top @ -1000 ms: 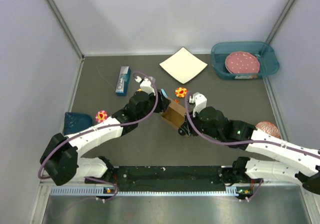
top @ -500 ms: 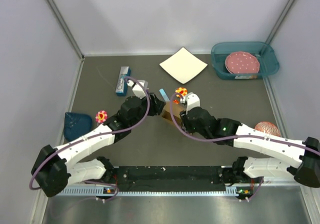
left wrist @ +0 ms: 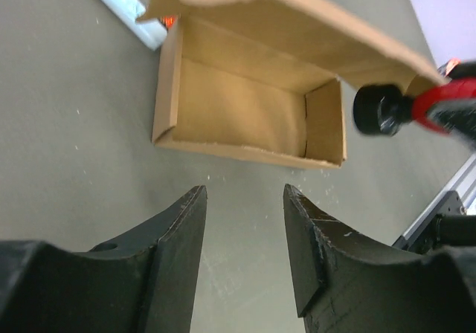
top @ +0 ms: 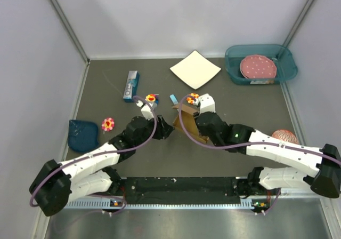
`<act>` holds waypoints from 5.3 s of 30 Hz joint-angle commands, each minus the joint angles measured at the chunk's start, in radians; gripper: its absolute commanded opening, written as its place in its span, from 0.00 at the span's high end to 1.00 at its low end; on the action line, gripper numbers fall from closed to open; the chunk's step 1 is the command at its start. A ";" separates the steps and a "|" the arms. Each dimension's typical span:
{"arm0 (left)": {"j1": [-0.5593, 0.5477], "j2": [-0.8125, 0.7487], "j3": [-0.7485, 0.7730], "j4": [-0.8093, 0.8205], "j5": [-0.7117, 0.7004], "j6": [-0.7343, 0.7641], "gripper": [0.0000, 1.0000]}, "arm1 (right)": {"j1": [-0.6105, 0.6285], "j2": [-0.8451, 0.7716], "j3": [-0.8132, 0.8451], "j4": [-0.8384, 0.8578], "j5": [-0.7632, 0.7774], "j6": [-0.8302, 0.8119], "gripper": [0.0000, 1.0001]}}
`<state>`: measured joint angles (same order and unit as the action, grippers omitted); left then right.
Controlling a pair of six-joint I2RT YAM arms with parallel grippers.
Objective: Fold the paper box
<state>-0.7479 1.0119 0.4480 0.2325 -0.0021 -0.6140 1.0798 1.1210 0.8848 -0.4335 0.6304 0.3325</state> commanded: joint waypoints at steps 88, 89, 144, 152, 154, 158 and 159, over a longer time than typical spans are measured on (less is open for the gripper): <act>-0.011 0.192 -0.045 0.484 -0.202 0.299 0.27 | -0.202 -0.083 -0.046 -0.171 -0.118 0.085 0.34; -0.014 0.203 -0.045 0.494 -0.200 0.301 0.27 | -0.202 -0.066 -0.041 -0.160 -0.104 0.086 0.34; -0.038 0.238 -0.020 0.559 -0.358 0.393 0.28 | -0.228 0.062 -0.064 -0.024 0.015 0.139 1.00; -0.025 0.272 -0.045 0.629 -0.234 0.500 0.28 | -0.228 0.053 -0.066 -0.014 -0.008 0.102 1.00; -0.015 0.289 -0.051 0.660 -0.197 0.519 0.28 | -0.228 0.048 -0.066 -0.013 -0.012 0.093 1.00; 0.004 0.330 -0.060 0.708 -0.141 0.525 0.29 | -0.228 0.046 -0.066 -0.011 -0.021 0.083 1.00; 0.007 0.338 -0.060 0.712 -0.131 0.523 0.29 | -0.228 0.045 -0.067 -0.010 -0.023 0.082 1.00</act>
<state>-0.7578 1.3186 0.3985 0.8398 -0.2100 -0.1238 0.8608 1.1965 0.8246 -0.4786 0.6243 0.4347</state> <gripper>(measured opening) 0.714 0.009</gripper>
